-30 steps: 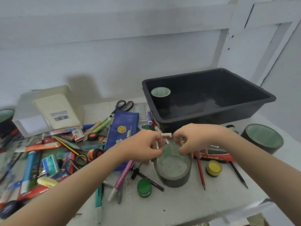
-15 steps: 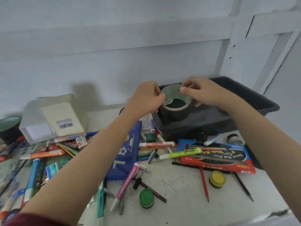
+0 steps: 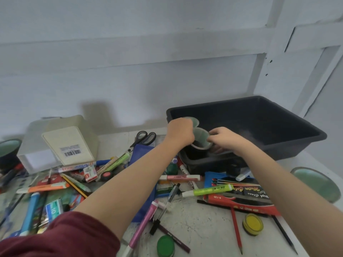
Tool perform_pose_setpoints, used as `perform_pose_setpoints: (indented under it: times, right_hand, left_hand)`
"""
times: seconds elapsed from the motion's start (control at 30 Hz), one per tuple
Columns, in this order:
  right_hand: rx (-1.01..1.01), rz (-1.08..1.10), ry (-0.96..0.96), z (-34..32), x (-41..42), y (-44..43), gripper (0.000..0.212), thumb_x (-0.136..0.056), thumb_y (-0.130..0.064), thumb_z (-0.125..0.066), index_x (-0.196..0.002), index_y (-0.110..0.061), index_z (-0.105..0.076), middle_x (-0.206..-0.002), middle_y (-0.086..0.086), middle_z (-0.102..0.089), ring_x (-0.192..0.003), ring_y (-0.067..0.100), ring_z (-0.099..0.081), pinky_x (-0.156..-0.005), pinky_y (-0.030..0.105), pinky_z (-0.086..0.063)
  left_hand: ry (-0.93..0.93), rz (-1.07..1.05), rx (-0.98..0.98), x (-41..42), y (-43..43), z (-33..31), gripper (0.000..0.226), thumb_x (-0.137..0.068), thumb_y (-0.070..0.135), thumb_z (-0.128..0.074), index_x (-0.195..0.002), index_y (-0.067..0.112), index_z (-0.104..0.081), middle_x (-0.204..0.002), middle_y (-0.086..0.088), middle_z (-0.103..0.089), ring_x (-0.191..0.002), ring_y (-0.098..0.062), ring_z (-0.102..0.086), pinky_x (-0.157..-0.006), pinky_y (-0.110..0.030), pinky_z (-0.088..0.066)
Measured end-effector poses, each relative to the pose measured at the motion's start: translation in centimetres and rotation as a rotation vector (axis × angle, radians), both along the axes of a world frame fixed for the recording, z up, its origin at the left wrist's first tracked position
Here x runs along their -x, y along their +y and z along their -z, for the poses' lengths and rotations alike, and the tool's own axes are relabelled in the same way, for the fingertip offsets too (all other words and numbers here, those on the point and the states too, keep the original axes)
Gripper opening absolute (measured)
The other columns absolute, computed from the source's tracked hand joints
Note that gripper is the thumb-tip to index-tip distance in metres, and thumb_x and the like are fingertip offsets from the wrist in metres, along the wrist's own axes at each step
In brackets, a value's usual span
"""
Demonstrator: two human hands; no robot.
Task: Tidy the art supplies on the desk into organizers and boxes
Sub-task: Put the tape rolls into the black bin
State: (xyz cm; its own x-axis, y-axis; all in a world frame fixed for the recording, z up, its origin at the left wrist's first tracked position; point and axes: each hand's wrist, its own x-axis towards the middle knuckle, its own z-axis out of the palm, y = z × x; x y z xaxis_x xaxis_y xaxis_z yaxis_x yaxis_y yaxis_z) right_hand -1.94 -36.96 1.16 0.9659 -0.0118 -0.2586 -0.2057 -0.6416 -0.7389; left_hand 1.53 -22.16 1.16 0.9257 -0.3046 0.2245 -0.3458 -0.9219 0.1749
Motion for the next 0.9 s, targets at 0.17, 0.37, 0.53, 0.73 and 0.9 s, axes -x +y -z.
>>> perform_pose_setpoints:
  times: [0.17,0.37,0.53,0.73,0.9]
  right_hand:
    - [0.016,-0.028,0.006,0.37,-0.22,0.14,0.045,-0.094,-0.012,-0.051,-0.138,-0.012,-0.041,-0.116,0.011,-0.059,-0.09,0.021,-0.065,-0.075,0.032,-0.057]
    - [0.002,-0.072,0.006,0.64,-0.05,-0.04,0.055,-0.091,-0.008,-0.053,-0.143,-0.013,-0.034,-0.125,0.008,-0.053,-0.097,0.017,-0.06,-0.077,0.027,-0.054]
    - [-0.01,-0.076,0.01,0.64,-0.26,-0.2,0.057,-0.091,-0.011,-0.054,-0.144,-0.013,-0.033,-0.132,0.009,-0.05,-0.103,0.019,-0.058,-0.081,0.029,-0.053]
    - [-0.009,-0.083,0.024,0.76,-0.32,-0.22,0.054,-0.091,-0.011,-0.053,-0.142,-0.016,-0.035,-0.13,0.008,-0.05,-0.1,0.018,-0.059,-0.071,0.023,-0.052]
    - [0.015,-0.106,0.009,0.63,-0.19,-0.17,0.055,-0.092,-0.009,-0.052,-0.143,-0.016,-0.034,-0.136,0.008,-0.047,-0.099,0.015,-0.055,-0.066,0.019,-0.048]
  left_hand:
    - [-0.003,-0.035,-0.076,-0.35,-0.25,0.46,0.015,-0.087,0.018,-0.061,-0.097,0.007,-0.064,-0.065,0.002,-0.041,-0.066,-0.012,-0.046,-0.064,-0.023,-0.037]
    - [0.042,-0.05,-0.089,-0.43,-0.68,0.14,0.023,-0.088,0.019,-0.063,-0.106,0.005,-0.062,-0.09,-0.006,-0.059,-0.083,-0.018,-0.057,-0.077,-0.026,-0.045]
    - [0.025,-0.015,-0.156,0.11,-0.84,0.01,0.019,-0.087,0.02,-0.061,-0.101,0.007,-0.061,-0.081,-0.005,-0.055,-0.073,-0.016,-0.049,-0.068,-0.026,-0.041]
    - [0.051,0.027,-0.188,-0.11,-0.61,0.22,0.036,-0.087,0.042,-0.059,-0.066,0.017,-0.042,-0.062,0.004,-0.042,-0.061,-0.011,-0.044,-0.062,-0.026,-0.038]
    - [0.097,0.077,-0.234,-0.32,-0.4,0.05,0.044,-0.077,0.056,-0.065,-0.067,0.02,-0.042,-0.064,0.006,-0.045,-0.063,-0.009,-0.046,-0.071,-0.026,-0.044]
